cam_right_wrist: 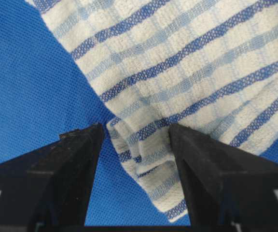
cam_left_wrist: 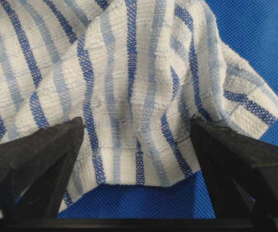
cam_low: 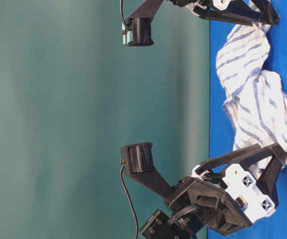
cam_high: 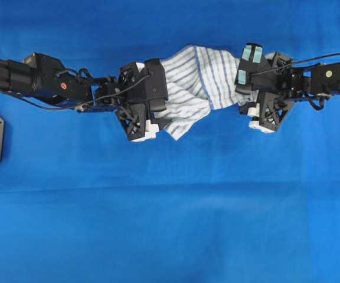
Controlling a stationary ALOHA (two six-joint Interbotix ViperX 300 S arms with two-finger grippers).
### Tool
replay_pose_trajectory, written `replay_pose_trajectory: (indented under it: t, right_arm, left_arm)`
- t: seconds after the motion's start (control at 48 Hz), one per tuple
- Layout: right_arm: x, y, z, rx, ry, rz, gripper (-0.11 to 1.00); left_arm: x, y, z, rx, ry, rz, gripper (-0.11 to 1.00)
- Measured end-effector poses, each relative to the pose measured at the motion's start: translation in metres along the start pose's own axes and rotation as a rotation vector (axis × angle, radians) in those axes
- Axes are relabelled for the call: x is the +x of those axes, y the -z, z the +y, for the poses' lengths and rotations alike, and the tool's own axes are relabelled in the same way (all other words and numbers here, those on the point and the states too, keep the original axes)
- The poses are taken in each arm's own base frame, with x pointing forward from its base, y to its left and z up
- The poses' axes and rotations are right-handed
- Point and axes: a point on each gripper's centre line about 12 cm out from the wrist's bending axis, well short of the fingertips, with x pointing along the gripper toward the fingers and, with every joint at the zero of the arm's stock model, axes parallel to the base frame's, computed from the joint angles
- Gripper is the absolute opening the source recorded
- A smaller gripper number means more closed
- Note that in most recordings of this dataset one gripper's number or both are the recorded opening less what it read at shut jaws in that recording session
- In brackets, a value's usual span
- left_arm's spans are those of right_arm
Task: Lift the towel with both arms.
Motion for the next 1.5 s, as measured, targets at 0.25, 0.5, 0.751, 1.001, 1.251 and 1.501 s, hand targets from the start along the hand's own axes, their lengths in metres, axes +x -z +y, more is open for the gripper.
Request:
replay_pose_trajectory:
  t: [0.25,0.5,0.751,1.001,1.251,1.501]
  right_arm:
    - [0.0,0.0,-0.002,0.005,0.002,-0.003,0.15]
    - [-0.001,-0.001,-0.003,0.006,0.004,-0.006,0.08]
    - [-0.029,-0.023,-0.005,0.015,0.015,-0.091,0.08]
    - [-0.1,-0.067,-0.013,0.038,0.051,-0.246,0.08]
    - [-0.164,-0.096,-0.019,0.054,0.075,-0.374,0.08]
    - [-0.217,-0.122,-0.023,0.066,0.094,-0.479,0.08]
  left_arm:
    - [0.0,0.002,0.004,-0.007,-0.007,0.015,0.23]
    - [-0.003,0.004,0.009,-0.013,-0.013,0.051,0.02]
    - [-0.036,-0.02,0.023,-0.021,-0.03,0.065,0.02]
    - [-0.1,-0.06,0.032,-0.032,-0.047,0.024,0.02]
    - [-0.163,-0.085,0.035,-0.033,-0.058,-0.028,0.02]
    - [-0.235,-0.122,0.037,-0.028,-0.079,-0.177,0.02]
